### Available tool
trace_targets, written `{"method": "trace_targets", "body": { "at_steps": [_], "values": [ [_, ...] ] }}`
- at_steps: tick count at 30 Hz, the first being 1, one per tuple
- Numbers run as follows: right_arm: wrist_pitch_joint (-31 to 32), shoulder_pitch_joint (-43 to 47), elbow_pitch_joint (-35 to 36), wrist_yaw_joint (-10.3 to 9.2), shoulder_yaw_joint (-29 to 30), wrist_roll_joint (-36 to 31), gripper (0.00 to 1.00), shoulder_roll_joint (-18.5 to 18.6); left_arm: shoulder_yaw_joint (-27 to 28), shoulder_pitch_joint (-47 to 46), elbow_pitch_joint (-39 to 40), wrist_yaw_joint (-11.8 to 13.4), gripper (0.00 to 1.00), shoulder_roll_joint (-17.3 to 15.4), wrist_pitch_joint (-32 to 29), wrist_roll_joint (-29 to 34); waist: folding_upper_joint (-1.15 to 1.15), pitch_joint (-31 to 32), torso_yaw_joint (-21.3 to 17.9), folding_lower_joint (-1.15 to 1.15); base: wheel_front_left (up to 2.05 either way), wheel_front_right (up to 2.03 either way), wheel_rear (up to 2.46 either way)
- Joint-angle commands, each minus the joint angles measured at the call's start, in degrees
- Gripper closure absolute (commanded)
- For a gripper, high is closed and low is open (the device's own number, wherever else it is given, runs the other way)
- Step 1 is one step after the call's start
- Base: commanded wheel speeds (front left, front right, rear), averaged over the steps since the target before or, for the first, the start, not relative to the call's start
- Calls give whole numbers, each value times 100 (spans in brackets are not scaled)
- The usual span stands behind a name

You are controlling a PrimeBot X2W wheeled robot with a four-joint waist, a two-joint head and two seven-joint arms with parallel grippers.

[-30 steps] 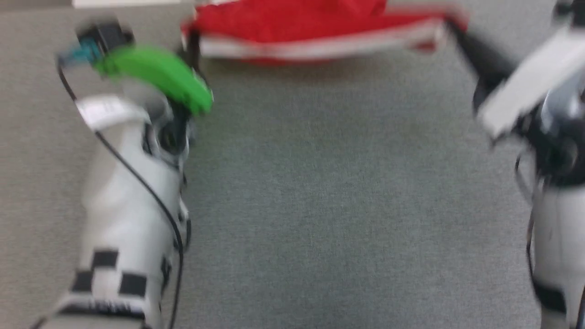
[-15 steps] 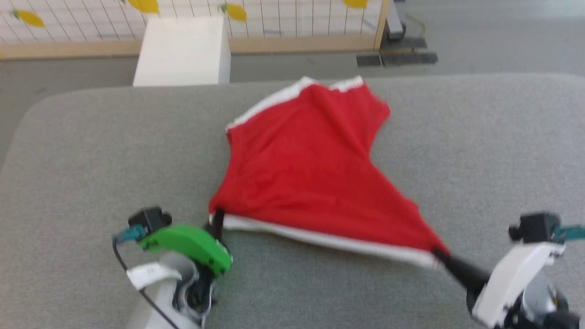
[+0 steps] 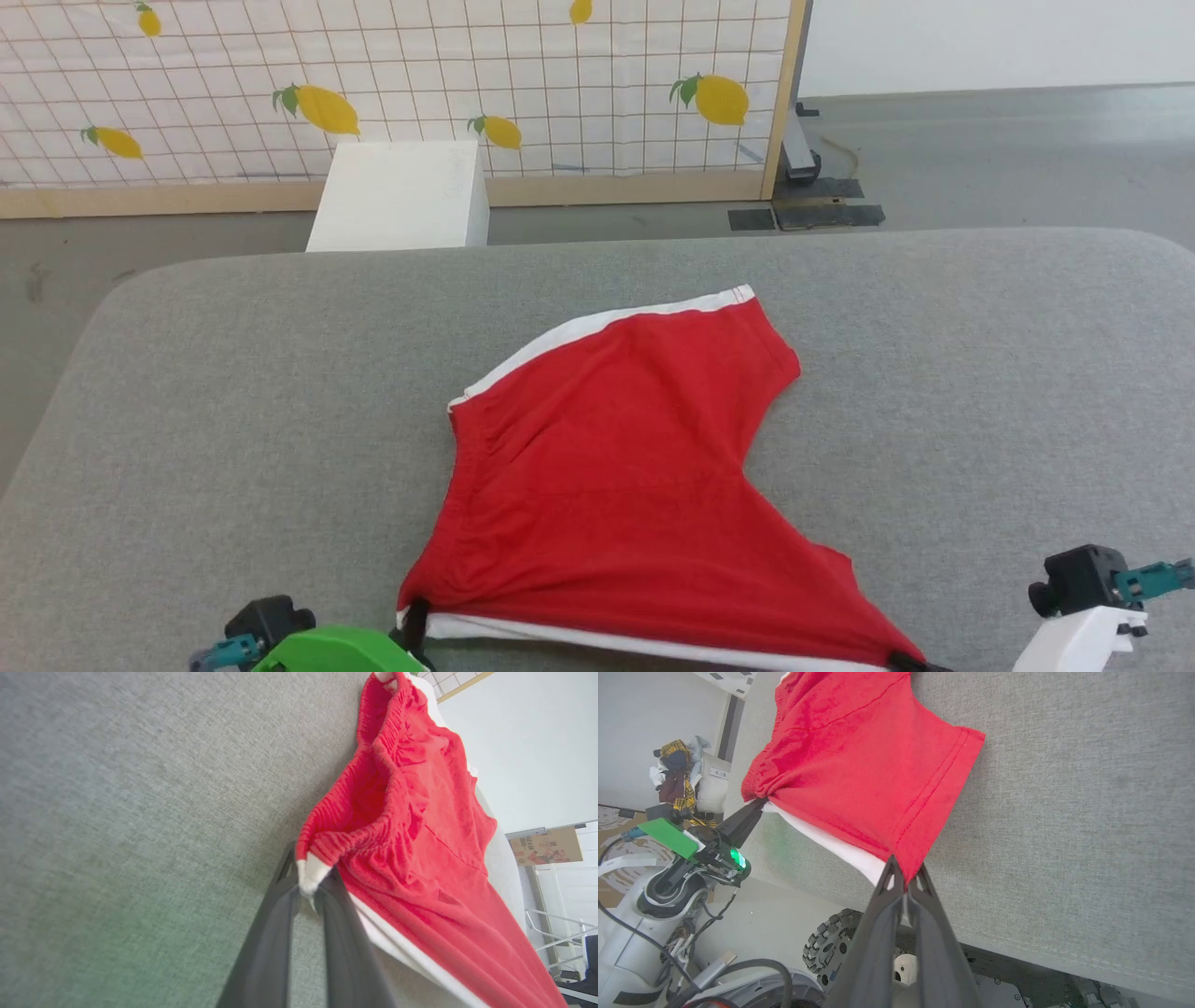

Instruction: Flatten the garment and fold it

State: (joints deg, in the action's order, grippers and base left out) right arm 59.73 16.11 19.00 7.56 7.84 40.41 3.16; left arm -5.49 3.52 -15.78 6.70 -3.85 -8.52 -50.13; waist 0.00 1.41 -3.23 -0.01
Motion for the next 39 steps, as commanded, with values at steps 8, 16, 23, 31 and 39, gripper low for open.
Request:
{"method": "trace_targets", "body": {
  "at_steps": [8,16,23,31,39],
  "values": [
    [-132,-1032,-339,-8,163,70,100,-14,40,-448,614,147,100,0,-260,-369,0,-299,-1,1,0,0,0],
    [-274,-2579,-1051,-8,395,-9,100,54,-10,-1415,532,172,100,36,-389,-555,0,-942,72,1,0,0,0],
    [-710,-3800,-1748,-8,388,-414,100,213,-41,-2198,184,123,100,63,-235,-654,0,-1591,246,1,0,0,0],
    [-1422,-4989,-2702,-8,181,-908,100,307,-43,-2858,-57,20,100,84,75,-839,0,-2310,422,1,0,0,0],
    [-2120,-6035,-3730,-8,-83,-1303,100,304,-102,-3211,-211,-90,100,89,219,-896,0,-2814,543,1,0,0,0]
  ]
}}
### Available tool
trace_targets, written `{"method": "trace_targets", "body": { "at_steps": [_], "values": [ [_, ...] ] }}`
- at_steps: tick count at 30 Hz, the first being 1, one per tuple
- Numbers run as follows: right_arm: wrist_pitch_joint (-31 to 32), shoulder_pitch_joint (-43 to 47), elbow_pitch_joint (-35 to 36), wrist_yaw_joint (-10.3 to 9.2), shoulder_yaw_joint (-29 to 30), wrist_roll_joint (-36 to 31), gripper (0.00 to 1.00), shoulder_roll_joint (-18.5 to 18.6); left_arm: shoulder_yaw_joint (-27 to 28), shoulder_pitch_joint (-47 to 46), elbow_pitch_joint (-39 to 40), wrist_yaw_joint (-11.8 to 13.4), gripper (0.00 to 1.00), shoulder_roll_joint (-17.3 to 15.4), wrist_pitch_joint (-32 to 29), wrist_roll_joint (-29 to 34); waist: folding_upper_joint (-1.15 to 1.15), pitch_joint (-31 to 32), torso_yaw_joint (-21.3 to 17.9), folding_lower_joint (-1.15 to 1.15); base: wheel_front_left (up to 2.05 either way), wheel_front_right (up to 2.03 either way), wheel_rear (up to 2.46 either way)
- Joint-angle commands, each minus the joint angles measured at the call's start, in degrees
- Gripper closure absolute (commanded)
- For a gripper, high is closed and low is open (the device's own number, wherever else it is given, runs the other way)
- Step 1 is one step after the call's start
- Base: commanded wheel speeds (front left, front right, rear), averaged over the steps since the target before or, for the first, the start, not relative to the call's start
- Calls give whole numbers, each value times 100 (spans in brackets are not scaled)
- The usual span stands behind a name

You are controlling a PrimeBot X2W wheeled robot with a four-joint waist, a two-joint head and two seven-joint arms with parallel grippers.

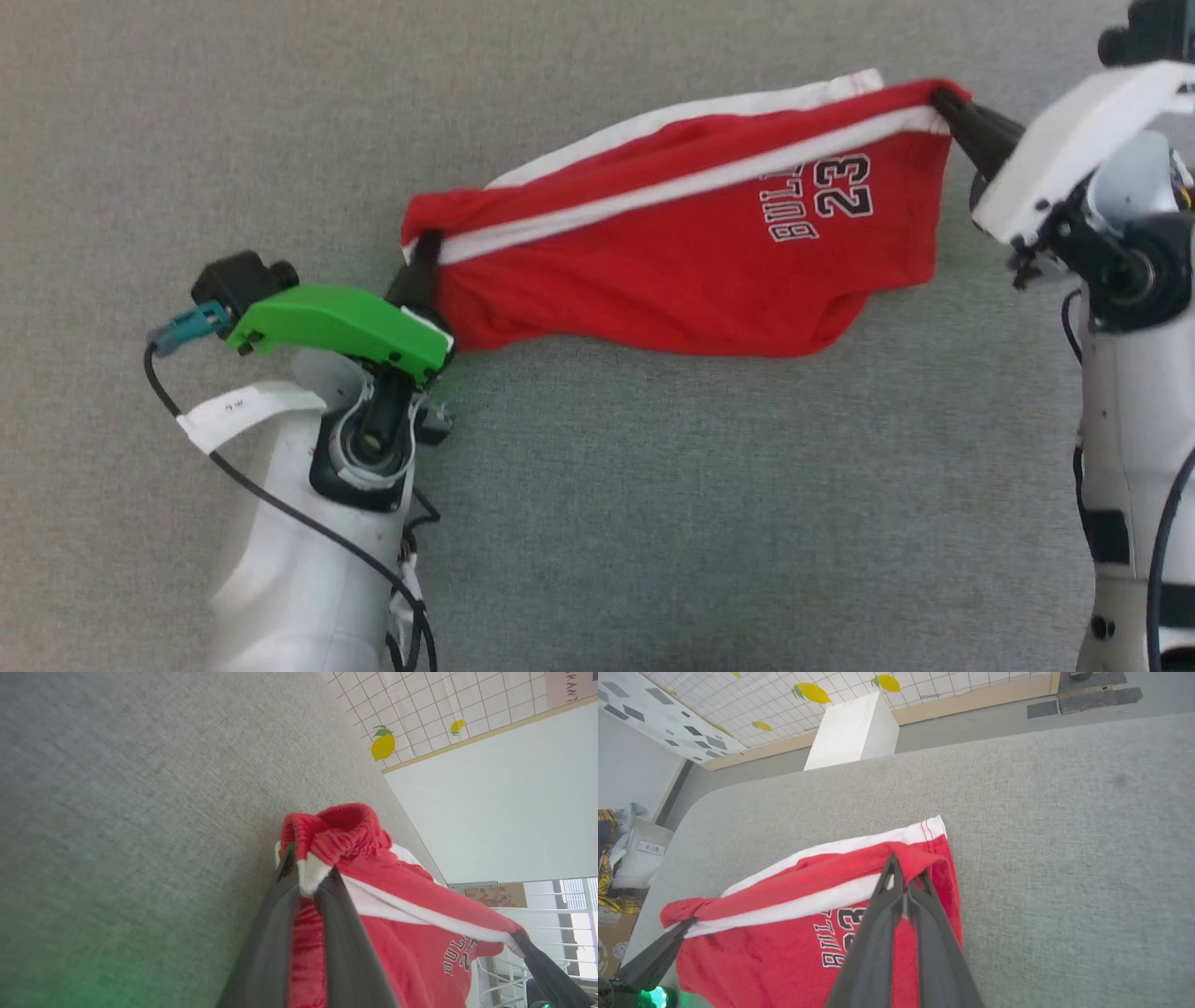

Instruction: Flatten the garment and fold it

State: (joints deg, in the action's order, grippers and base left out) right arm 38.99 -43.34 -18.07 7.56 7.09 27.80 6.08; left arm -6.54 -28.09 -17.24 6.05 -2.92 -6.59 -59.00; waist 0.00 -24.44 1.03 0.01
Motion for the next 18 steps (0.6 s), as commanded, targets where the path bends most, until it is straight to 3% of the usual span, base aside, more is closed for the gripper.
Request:
{"method": "trace_targets", "body": {
  "at_steps": [1,16,17,18],
  "values": [
    [-108,-191,-143,-8,-47,-95,100,15,-2,-75,-70,-35,100,-5,41,-13,0,-270,124,-1,0,0,0],
    [-510,-1110,-1670,-8,-266,-598,100,-61,-162,-265,-103,13,100,-26,-111,12,0,-659,142,-1,0,0,0],
    [-525,-1133,-1728,-8,-279,-598,100,-69,-173,-262,-105,15,89,-26,-122,13,0,-655,139,-1,0,0,0],
    [-557,-1148,-1763,-8,-283,-589,64,-75,-180,-258,-106,18,51,-27,-127,15,0,-646,137,-1,0,0,0]
  ]
}}
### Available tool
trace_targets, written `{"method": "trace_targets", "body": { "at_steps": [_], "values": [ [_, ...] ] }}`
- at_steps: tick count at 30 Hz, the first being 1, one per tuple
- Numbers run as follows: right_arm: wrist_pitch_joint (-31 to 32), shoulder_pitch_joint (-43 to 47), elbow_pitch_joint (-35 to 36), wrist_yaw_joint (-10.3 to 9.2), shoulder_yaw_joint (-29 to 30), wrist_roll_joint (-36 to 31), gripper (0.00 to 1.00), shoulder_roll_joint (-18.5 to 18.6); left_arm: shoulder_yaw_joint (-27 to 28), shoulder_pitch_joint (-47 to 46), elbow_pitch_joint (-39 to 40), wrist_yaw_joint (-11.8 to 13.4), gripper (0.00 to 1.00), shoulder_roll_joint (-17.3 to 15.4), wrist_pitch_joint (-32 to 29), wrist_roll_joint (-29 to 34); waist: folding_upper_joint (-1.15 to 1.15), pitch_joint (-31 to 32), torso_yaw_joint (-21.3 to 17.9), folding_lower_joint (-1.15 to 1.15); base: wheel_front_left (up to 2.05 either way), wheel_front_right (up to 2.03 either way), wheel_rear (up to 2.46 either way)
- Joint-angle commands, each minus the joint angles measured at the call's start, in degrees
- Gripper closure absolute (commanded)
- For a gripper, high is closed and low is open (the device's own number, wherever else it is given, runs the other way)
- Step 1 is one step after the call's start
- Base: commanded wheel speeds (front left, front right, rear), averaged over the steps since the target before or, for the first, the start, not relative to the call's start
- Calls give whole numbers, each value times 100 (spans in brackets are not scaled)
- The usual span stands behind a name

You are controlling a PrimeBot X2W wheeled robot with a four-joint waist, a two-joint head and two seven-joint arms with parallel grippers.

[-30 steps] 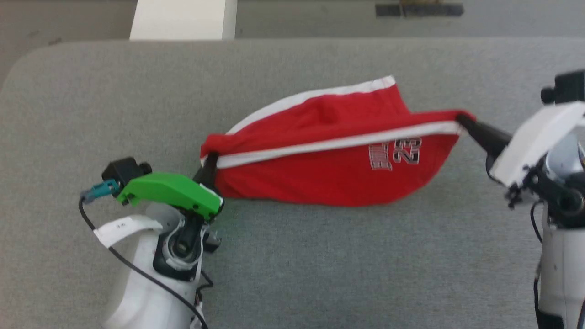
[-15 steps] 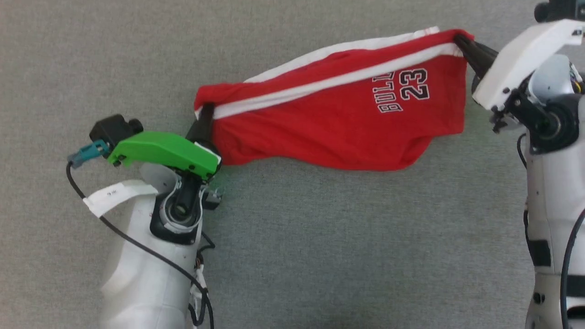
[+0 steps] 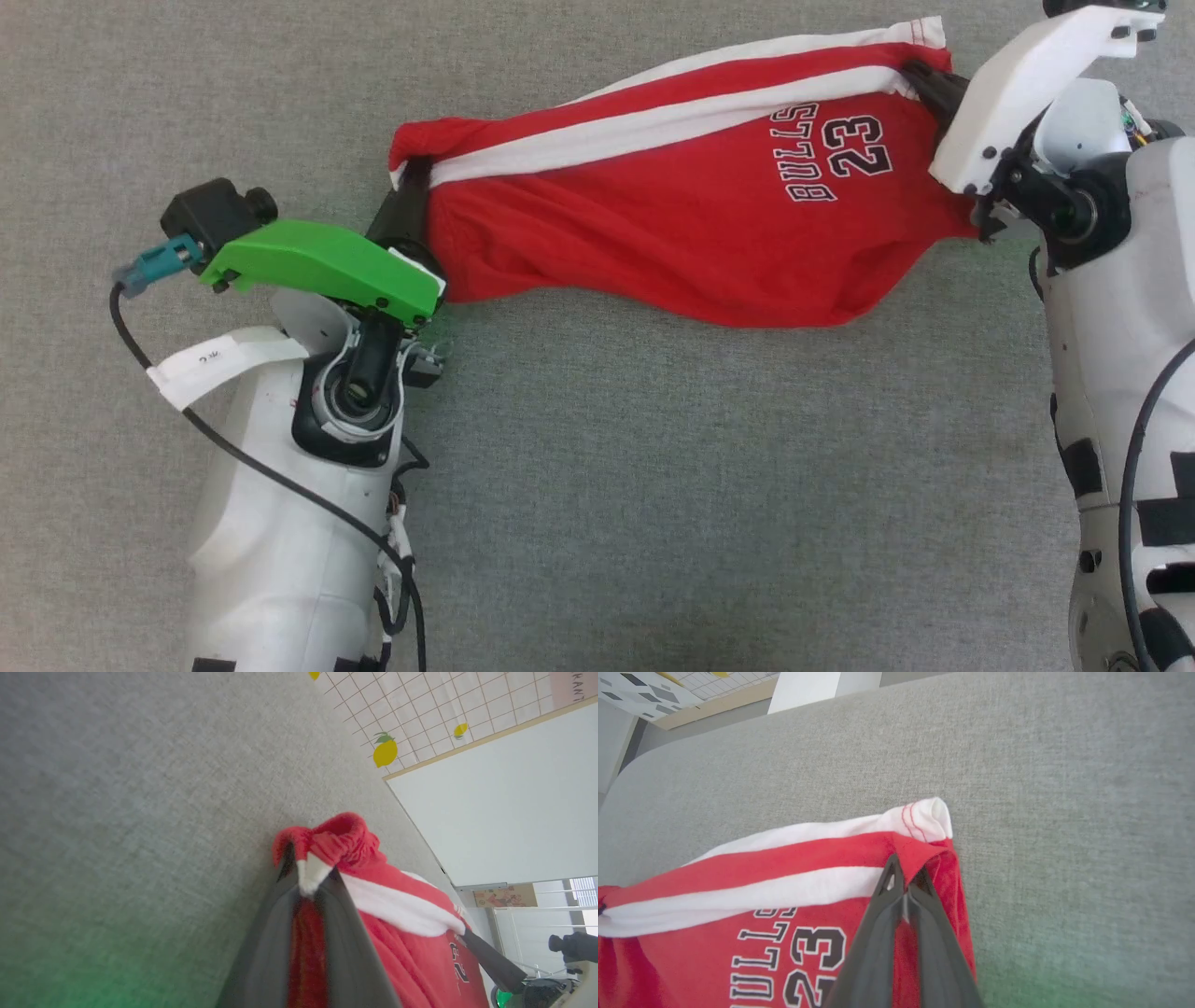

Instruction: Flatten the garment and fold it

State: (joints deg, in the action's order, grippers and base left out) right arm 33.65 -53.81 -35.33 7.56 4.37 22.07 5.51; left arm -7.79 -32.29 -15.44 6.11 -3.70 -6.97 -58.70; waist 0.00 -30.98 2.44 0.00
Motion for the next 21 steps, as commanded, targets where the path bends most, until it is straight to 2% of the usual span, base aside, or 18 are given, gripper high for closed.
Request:
{"method": "trace_targets", "body": {
  "at_steps": [1,8,12,15,21],
  "values": [
    [-63,-112,-76,-8,-23,4,0,-26,-58,169,-288,13,0,49,-89,-15,0,32,-7,0,0,0,0],
    [-312,-52,-72,-8,-136,365,0,7,-29,311,-200,13,0,4,-100,-56,0,375,-19,0,0,0,0],
    [-453,234,227,-8,-378,680,0,221,71,535,24,44,0,-151,74,36,0,875,-14,0,0,0,0],
    [-455,491,443,-8,-522,752,0,417,-2,677,240,-1,0,-364,346,389,0,1155,-1,0,0,0,0],
    [-242,1117,800,-8,-679,783,0,826,-402,1066,724,-93,0,-961,1354,1725,0,1568,33,0,0,0,0]
  ]
}}
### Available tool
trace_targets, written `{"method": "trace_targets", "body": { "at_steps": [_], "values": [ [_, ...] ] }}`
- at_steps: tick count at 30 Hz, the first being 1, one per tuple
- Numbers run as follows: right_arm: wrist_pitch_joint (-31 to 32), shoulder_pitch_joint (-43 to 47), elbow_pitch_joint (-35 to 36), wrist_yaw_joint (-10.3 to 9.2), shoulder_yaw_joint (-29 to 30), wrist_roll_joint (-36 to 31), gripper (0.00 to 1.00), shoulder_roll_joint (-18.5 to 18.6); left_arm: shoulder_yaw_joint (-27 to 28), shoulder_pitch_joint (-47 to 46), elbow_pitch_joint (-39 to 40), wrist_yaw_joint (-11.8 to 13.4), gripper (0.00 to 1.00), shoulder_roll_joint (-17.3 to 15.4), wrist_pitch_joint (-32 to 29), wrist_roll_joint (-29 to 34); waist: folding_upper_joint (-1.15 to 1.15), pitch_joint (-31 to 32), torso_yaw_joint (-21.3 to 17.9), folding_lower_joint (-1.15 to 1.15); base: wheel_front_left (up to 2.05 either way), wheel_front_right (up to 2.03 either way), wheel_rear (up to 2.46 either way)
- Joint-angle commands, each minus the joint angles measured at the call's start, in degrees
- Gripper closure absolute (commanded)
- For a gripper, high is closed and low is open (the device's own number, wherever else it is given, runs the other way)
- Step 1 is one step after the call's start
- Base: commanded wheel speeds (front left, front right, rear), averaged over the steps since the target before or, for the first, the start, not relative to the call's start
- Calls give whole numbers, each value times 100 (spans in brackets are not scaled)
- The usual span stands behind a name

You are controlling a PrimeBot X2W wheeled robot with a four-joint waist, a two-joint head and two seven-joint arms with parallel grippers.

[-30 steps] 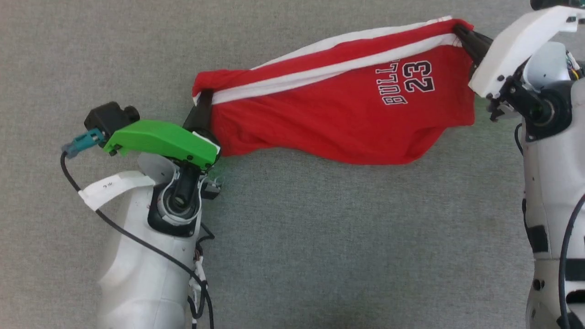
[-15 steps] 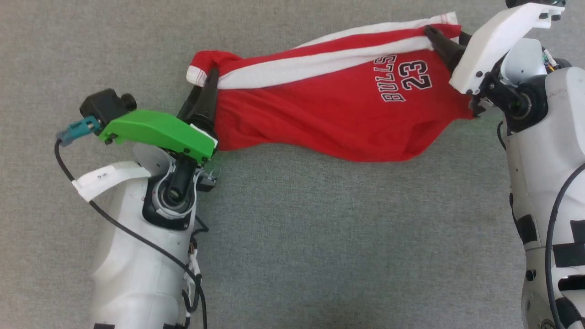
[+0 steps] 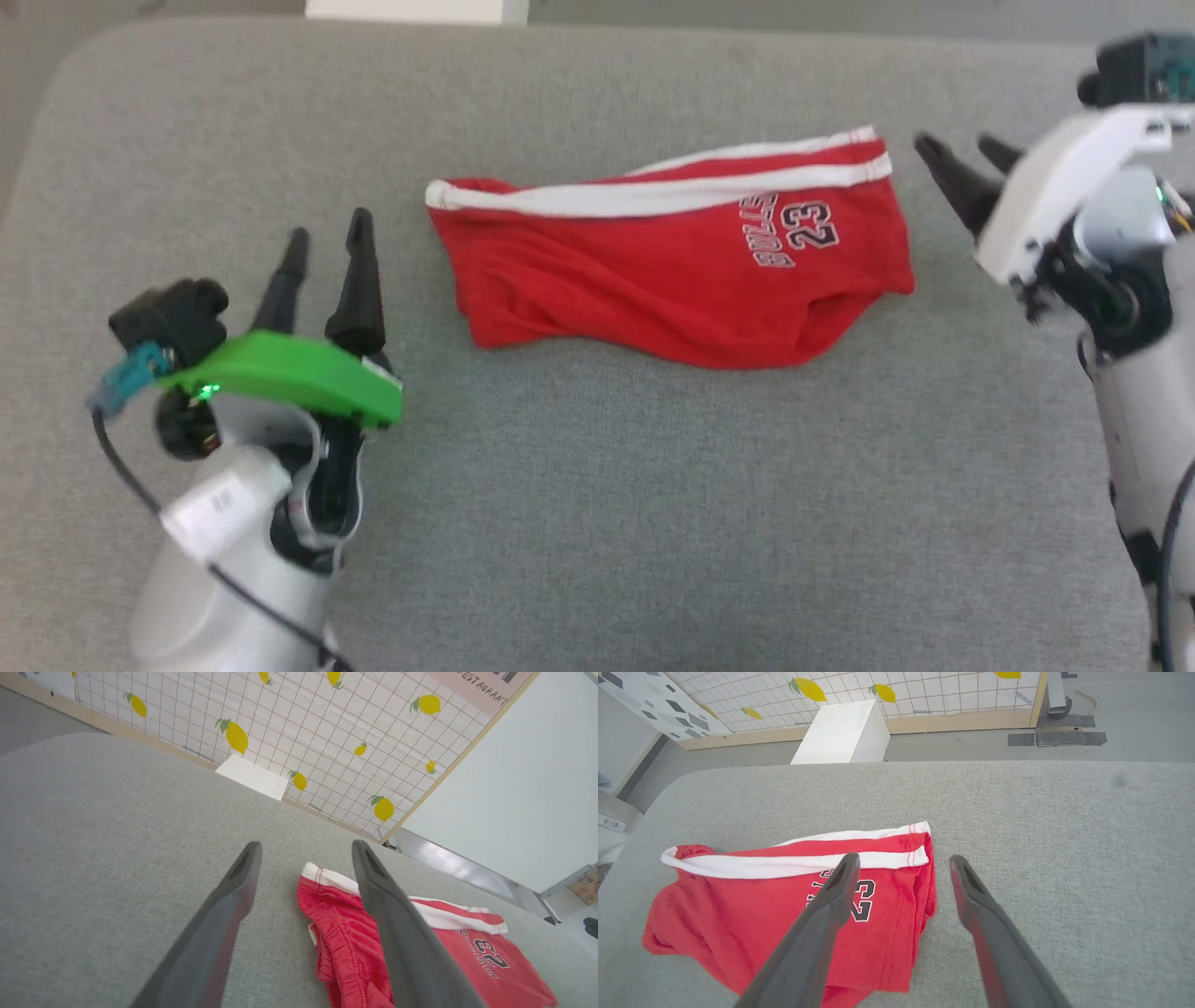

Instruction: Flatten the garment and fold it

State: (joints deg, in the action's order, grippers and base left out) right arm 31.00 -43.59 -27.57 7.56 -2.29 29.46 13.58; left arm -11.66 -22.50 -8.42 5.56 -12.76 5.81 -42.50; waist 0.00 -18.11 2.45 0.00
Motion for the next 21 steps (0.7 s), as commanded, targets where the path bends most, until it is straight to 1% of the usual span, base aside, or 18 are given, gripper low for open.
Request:
{"method": "trace_targets", "body": {
  "at_steps": [1,3,5,8,10,14,21],
  "values": [
    [80,207,83,-8,-7,46,0,83,-89,167,111,-76,0,-136,313,333,0,319,40,0,0,0,0],
    [171,401,192,-8,9,37,0,185,-186,318,231,-84,0,-247,639,715,0,369,60,0,0,0,0],
    [249,580,282,-8,39,28,0,244,-223,472,344,-81,0,-308,819,1057,0,402,70,0,0,0,0],
    [338,785,370,-8,69,-38,0,286,-126,700,531,-53,0,-223,906,1390,0,405,90,0,0,0,0],
    [400,896,404,-8,79,-116,0,282,8,833,692,-58,0,-99,914,1597,0,384,111,0,0,0,0],
    [516,1043,450,-8,-20,-360,0,234,256,1083,902,-160,0,197,917,1907,0,300,140,0,0,0,0],
    [499,1018,248,-8,-92,-647,0,-35,597,1243,986,-461,0,583,918,2246,0,136,198,0,0,0,0]
  ]
}}
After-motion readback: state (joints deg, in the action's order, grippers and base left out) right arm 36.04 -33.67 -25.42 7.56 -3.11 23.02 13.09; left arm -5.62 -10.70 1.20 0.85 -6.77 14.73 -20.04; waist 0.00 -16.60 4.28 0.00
